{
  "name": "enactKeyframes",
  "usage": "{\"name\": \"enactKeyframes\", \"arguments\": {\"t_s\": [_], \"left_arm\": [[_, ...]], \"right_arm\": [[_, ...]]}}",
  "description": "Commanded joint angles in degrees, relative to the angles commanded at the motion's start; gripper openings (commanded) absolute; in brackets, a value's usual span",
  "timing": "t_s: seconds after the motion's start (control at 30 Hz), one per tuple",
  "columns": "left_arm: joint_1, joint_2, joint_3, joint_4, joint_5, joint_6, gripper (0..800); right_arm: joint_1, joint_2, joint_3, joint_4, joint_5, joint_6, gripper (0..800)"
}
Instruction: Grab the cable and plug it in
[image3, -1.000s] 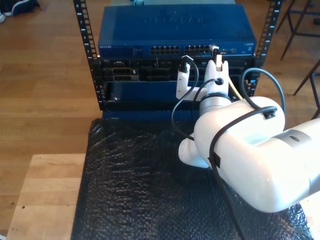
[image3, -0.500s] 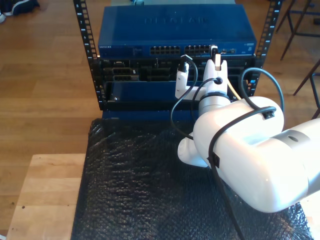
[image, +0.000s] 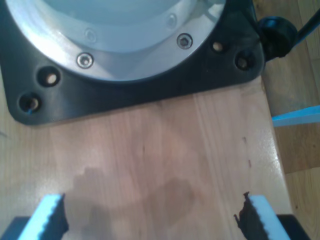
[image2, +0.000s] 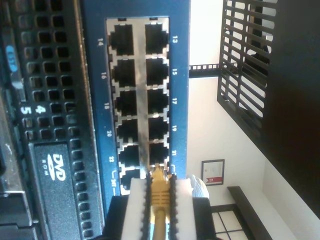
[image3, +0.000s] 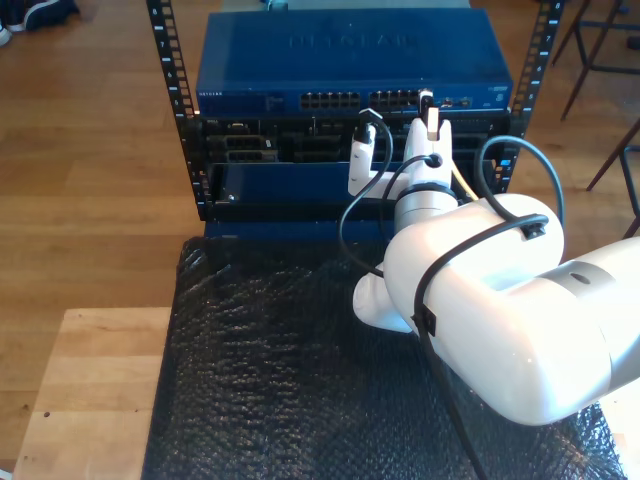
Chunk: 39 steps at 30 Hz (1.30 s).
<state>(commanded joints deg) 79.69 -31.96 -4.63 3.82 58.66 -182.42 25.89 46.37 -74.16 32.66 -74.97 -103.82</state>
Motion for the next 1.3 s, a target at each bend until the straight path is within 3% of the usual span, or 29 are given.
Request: {"name": "enactKeyframes", "arguments": {"t_s": [0.73, 0.8, 0.87, 1.07, 1.3], "left_arm": [[0.0, 0.0, 0.0, 0.0, 0.0, 0.0, 800], [0.0, 0.0, 0.1, 0.0, 0.0, 0.0, 800], [0.0, -0.1, 0.0, 0.0, 0.0, 0.0, 800], [0.0, -0.1, 0.0, 0.0, 0.0, 0.0, 800], [0.0, 0.0, 0.0, 0.0, 0.0, 0.0, 800]], "right_arm": [[-0.2, 0.4, -1.1, -0.1, 0.0, 0.0, 2], [-0.2, 0.4, -1.1, -0.1, 0.0, 0.1, 39], [-0.2, 0.4, -1.1, -0.2, 0.0, 0.1, 165], [-0.3, 0.4, -0.7, -0.7, 0.0, 0.3, 353], [-0.4, -0.4, 1.0, -0.8, 0.9, 0.3, 404]]}}
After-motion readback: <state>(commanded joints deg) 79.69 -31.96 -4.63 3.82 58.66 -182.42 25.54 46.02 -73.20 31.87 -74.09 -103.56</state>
